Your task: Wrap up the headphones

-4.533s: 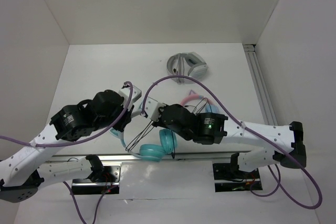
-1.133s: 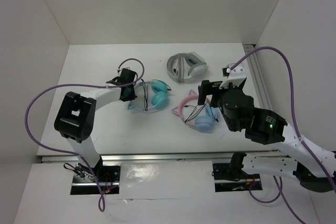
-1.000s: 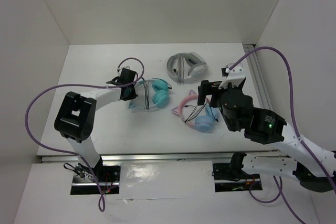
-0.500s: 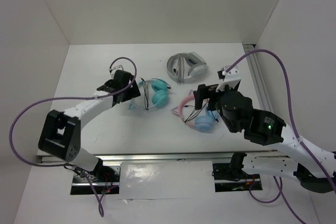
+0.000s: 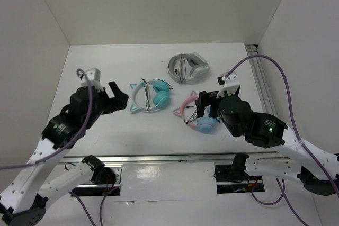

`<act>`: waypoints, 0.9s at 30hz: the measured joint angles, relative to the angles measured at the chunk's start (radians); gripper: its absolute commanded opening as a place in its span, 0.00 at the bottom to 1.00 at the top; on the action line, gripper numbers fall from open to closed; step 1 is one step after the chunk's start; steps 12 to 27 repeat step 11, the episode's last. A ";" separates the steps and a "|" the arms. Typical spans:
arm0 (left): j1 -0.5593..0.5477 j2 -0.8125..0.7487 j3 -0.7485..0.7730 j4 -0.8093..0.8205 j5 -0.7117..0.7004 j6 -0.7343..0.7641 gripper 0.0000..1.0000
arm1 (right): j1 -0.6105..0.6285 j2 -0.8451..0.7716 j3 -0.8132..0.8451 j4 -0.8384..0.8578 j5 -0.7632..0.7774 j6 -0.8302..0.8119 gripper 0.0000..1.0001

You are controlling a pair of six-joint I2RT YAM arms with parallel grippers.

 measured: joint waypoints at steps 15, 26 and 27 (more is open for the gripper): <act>-0.005 -0.294 0.181 -0.339 -0.082 0.081 1.00 | 0.000 -0.206 0.034 -0.139 -0.025 0.016 1.00; -0.005 -0.294 0.181 -0.339 -0.082 0.081 1.00 | 0.000 -0.206 0.034 -0.139 -0.025 0.016 1.00; -0.005 -0.294 0.181 -0.339 -0.082 0.081 1.00 | 0.000 -0.206 0.034 -0.139 -0.025 0.016 1.00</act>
